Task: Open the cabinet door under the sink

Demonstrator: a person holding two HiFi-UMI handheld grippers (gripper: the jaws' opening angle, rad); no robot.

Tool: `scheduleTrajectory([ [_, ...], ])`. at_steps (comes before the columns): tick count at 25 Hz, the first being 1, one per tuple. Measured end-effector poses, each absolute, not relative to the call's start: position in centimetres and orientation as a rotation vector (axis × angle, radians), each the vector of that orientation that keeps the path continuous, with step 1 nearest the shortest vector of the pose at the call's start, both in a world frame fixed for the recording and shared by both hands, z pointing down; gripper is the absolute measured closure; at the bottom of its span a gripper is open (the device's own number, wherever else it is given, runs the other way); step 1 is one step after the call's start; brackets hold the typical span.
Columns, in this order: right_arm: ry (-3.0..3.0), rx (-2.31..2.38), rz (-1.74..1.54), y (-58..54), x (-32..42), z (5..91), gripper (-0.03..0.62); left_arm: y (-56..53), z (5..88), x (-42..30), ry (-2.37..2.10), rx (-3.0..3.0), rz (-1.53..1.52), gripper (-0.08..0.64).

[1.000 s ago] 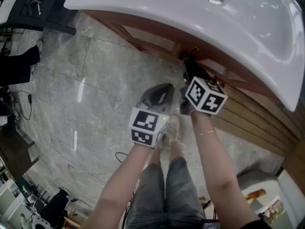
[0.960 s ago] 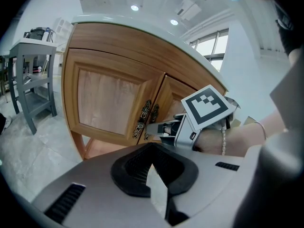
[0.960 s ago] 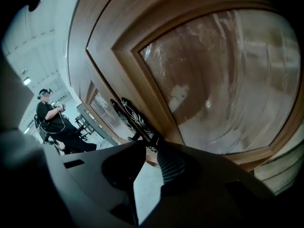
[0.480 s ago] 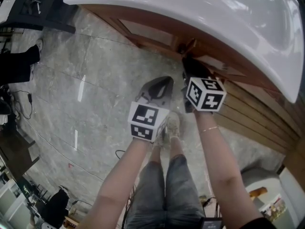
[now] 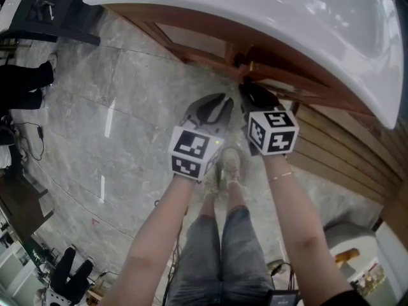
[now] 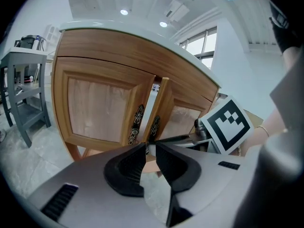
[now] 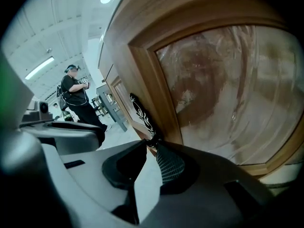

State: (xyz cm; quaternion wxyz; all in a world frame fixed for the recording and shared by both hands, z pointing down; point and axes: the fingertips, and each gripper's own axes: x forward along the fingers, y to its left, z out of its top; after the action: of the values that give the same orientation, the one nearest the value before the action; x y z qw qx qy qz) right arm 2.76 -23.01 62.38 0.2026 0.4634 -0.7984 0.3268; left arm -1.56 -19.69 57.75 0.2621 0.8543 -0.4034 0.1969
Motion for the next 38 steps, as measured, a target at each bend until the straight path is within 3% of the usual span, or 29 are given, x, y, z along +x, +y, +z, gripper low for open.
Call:
scheduleTrajectory([
  [6, -2.243, 1.261, 0.902, -22.0, 2.6, 62.3, 0.518, -20.5, 57.4, -0.7, -1.034, 2.366, 0.547, 0.451],
  [10, -2.252, 1.231, 0.889, -21.4, 2.5, 62.3, 0.518, -21.1, 57.0, 0.1, -0.966, 2.433, 0.549, 0.359],
  [27, -2.272, 1.127, 0.724, -20.2, 2.7, 62.1, 0.526, -23.0, 57.8, 2.9, -0.666, 2.619, 0.510, 0.360],
  [30, -2.275, 1.103, 0.695, -20.1, 2.7, 61.9, 0.529, -22.8, 57.1, 3.6, -0.603, 2.662, 0.501, 0.407],
  [38, -2.277, 1.118, 0.730, -18.5, 2.8, 61.9, 0.528, -21.0, 56.9, 3.5, -0.593, 2.647, 0.505, 0.420],
])
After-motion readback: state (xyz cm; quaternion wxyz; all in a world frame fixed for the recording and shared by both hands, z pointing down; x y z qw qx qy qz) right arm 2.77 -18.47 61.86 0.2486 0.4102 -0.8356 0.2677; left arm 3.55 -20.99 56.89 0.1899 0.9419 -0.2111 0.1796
